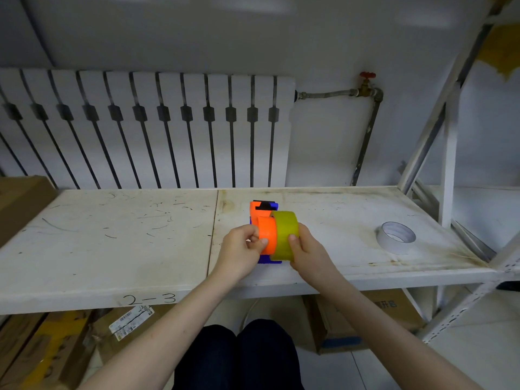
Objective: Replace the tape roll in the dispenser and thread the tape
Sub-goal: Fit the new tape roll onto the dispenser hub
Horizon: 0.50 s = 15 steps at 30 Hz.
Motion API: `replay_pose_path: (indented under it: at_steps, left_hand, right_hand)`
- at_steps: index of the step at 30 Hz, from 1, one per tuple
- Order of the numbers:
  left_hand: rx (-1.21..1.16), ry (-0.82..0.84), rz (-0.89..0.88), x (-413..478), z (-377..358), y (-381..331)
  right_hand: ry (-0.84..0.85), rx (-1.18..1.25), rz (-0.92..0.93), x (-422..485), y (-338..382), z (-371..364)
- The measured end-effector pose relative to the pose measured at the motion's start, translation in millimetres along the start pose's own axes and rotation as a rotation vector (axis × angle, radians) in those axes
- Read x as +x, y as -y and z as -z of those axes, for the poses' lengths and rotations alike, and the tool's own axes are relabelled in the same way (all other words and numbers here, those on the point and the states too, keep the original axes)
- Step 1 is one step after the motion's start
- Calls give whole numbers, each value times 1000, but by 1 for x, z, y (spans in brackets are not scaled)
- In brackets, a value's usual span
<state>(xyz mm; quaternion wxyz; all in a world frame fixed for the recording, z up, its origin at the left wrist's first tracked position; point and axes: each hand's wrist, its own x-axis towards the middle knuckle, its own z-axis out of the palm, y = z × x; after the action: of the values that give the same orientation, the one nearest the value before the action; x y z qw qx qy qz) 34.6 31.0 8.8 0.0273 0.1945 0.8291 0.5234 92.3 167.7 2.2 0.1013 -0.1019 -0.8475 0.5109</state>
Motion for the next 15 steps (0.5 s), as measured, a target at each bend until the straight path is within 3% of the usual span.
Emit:
replay_pose_path:
  at_steps: [5,10,15]
  left_hand:
    - [-50,67,6,-4,4,3]
    - [-357,108,86,-10,1,-11]
    - [-442,21,38,-11,5,1]
  right_hand:
    - [95,-72,117,-5,-10,-7]
    - [-31,-109,259,-11,-5,-16]
    - [-11,-95,343,-12,-11,-14]
